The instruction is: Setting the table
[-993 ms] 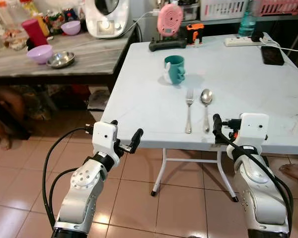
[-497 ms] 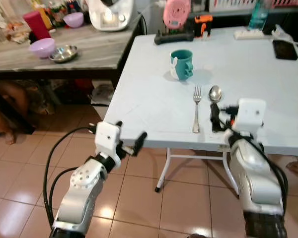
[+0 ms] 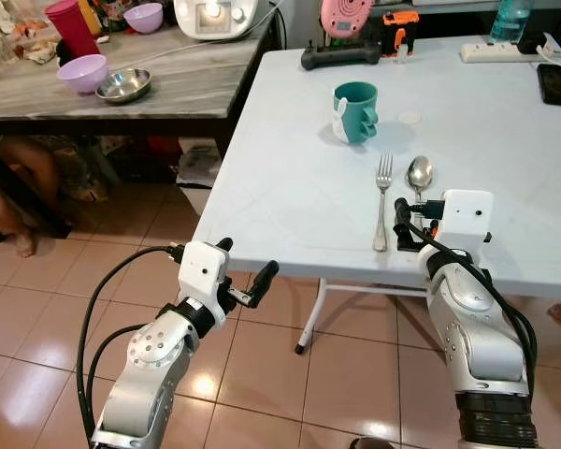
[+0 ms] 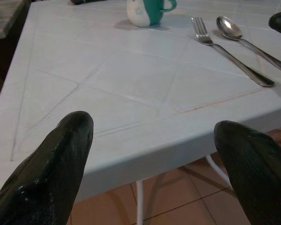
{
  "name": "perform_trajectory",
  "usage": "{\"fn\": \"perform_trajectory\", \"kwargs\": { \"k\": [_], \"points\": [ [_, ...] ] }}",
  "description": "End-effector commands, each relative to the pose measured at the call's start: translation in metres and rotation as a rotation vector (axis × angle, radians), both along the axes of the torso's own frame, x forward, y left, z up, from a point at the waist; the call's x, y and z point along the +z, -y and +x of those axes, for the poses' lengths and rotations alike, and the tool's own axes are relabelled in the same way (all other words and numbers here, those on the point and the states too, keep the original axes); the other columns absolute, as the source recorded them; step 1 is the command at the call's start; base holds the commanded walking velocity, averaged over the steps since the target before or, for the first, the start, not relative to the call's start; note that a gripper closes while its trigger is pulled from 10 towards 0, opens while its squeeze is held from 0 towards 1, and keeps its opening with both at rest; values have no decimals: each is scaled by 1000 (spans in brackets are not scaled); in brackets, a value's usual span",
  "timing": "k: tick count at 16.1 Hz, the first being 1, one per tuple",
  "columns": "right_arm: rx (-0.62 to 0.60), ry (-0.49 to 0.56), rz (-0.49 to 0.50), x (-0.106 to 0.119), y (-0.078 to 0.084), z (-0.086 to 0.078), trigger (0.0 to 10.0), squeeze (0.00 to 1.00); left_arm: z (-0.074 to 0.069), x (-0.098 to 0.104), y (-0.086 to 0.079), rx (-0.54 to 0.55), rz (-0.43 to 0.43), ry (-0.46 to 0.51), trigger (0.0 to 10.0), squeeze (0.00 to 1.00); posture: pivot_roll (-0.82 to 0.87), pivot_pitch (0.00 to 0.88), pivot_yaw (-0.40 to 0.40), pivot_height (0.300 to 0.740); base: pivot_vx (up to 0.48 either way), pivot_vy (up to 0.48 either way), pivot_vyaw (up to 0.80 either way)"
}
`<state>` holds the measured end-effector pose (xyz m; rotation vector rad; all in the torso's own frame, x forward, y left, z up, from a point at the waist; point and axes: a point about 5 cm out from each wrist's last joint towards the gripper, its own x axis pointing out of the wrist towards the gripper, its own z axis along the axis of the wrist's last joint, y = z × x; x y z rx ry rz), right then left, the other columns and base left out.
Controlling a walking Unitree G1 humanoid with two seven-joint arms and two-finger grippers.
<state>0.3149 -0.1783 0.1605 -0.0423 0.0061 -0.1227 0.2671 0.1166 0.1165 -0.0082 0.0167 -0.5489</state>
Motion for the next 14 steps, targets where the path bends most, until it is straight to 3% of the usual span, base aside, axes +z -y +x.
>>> {"fn": "perform_trajectory", "kwargs": {
  "k": [1,6,10,14],
  "points": [
    [17,14,4,5,-4,4,10000,0,-2,2,-3,2,19,5,10000,0,-206,149,133,740,0,0,0],
    [38,33,10,16,-4,19,10000,0,-3,4,-1,-24,27,8,10000,0,-211,161,140,740,0,0,0],
    [92,27,41,23,-22,44,10000,0,-2,10,2,-34,23,17,10000,0,-200,169,140,740,0,0,0],
    [139,41,44,32,-42,55,10000,0,-6,8,1,-45,25,7,10000,0,-188,170,132,740,0,0,0]
  ]
}}
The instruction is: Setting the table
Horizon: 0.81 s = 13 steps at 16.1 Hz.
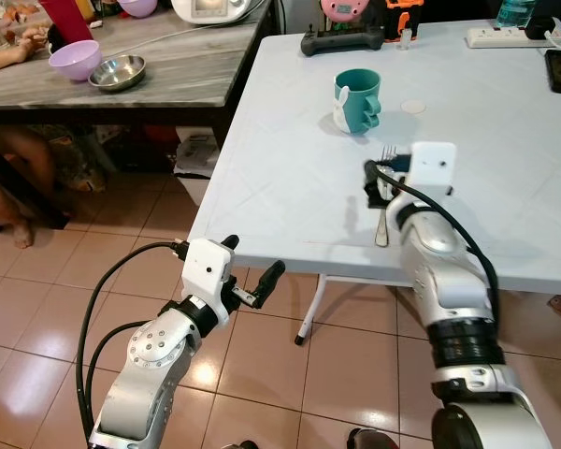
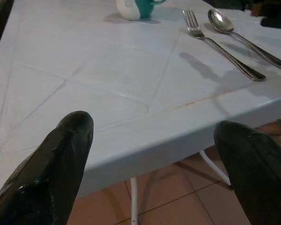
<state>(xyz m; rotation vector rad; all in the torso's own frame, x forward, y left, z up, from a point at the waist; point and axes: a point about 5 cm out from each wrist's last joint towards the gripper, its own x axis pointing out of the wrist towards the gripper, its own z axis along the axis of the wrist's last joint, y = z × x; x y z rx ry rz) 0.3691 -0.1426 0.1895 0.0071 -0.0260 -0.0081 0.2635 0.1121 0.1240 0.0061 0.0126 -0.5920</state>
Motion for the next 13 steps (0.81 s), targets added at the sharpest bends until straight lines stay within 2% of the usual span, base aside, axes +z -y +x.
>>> {"fn": "perform_trajectory", "kwargs": {
  "k": [1,6,10,13],
  "points": [
    [18,-4,1,1,-10,4,10000,0,-3,0,-4,-1,17,-4,10000,0,-184,170,130,740,0,0,0],
    [-16,-138,61,-24,-14,5,10000,0,-6,-1,-4,-23,11,-19,10000,0,-187,179,136,740,0,0,0],
    [-29,-169,82,-30,-13,7,10000,0,-12,5,4,-162,-28,-17,10000,0,-188,182,139,740,0,0,0],
    [-37,-177,77,-32,-11,7,10000,0,-8,10,1,-156,-23,-1,10000,0,-190,183,138,740,0,0,0]
  ]
}}
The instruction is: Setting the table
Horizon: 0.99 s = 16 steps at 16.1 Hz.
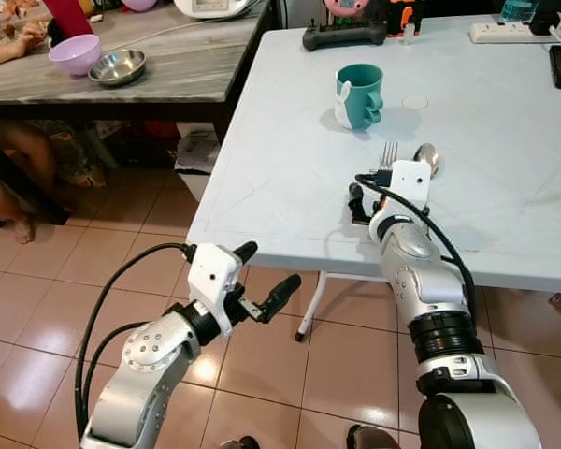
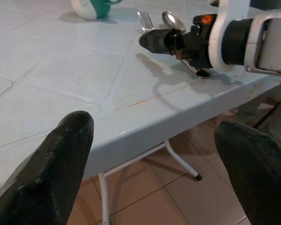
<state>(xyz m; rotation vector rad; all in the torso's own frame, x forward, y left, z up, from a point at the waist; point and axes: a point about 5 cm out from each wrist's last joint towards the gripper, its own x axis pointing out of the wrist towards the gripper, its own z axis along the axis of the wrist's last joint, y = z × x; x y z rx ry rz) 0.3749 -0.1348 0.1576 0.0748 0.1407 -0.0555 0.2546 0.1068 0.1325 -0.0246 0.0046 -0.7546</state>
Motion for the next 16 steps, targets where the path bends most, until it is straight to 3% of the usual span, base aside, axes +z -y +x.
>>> {"fn": "perform_trajectory", "kwargs": {
  "k": [1,7,8,9,11,16],
  "points": [
    [3,-9,7,0,-2,2,10000,0,3,5,-4,17,5,16,10000,0,-190,183,138,740,0,0,0],
    [-13,-3,-9,10,0,9,10000,0,4,5,-3,15,4,15,10000,0,-189,185,136,740,0,0,0],
    [-40,-25,-6,7,6,11,1922,0,3,5,-3,19,3,12,10000,0,-188,184,135,740,0,0,0],
    [-45,-35,-6,6,7,12,0,0,3,5,-3,19,2,11,10000,0,-188,184,135,740,0,0,0],
    [-32,-101,-28,-2,8,13,0,0,3,5,-2,18,-2,11,10000,0,-188,185,134,740,0,0,0],
    [6,-124,-61,-2,5,19,0,0,3,5,-2,12,-3,14,10000,0,-190,184,134,740,0,0,0]
  ]
}}
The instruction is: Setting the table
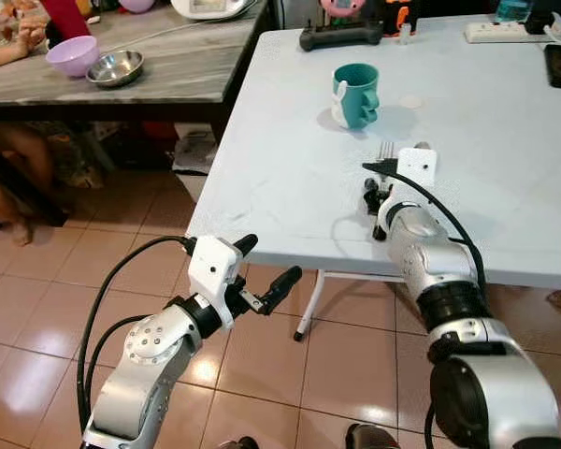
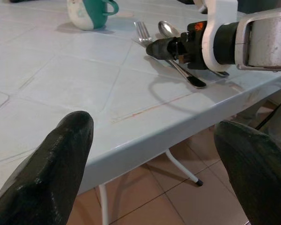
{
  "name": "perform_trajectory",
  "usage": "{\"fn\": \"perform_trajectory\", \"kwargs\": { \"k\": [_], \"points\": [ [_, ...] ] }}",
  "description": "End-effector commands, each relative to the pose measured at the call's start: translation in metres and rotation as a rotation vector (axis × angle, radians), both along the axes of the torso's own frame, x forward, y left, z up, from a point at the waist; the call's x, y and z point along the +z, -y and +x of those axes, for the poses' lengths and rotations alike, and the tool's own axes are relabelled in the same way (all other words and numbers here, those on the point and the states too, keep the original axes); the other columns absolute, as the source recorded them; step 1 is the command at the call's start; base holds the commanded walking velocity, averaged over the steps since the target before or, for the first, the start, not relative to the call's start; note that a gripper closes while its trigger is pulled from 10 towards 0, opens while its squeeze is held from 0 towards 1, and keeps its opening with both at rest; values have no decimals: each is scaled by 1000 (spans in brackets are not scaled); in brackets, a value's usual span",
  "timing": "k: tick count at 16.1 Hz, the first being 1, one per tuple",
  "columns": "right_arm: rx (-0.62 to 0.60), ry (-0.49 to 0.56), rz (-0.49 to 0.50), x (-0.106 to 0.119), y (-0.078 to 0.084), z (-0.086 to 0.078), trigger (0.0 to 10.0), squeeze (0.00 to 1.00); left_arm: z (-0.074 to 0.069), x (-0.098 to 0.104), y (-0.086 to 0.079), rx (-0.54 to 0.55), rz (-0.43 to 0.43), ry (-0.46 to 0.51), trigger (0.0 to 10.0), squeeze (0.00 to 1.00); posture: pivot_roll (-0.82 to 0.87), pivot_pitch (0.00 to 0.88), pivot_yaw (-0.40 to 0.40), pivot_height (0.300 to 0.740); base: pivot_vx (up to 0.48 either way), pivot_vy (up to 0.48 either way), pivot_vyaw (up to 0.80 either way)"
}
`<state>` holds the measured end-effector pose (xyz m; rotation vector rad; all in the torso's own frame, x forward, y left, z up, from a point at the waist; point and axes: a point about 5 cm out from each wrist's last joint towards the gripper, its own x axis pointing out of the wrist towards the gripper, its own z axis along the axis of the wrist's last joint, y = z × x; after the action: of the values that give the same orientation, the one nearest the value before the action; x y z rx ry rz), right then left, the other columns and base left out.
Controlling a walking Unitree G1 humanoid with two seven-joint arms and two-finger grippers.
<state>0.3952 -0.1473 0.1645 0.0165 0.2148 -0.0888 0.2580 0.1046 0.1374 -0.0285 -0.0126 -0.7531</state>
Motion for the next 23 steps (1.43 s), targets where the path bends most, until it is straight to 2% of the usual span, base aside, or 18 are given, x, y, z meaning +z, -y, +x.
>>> {"fn": "perform_trajectory", "kwargs": {
  "k": [1,5,12,17,23],
  "points": [
    [38,-47,-7,-8,-9,0,0,0,-1,0,-4,10,7,1,10000,0,-190,184,134,740,0,0,0],
    [130,-50,-87,-7,-18,3,0,0,-1,2,-3,6,-2,7,10000,0,-188,181,133,740,0,0,0],
    [180,-54,-105,-11,-27,4,0,0,-1,3,-2,-13,2,13,10000,0,-184,175,138,740,0,0,0],
    [137,-120,-95,-30,-19,-3,0,0,-2,5,0,-33,-9,17,10000,0,-185,170,138,740,0,0,0],
    [84,-108,-39,-35,-7,-8,0,0,-1,4,0,-25,-1,21,10000,0,-188,171,139,740,0,0,0]
  ]
}}
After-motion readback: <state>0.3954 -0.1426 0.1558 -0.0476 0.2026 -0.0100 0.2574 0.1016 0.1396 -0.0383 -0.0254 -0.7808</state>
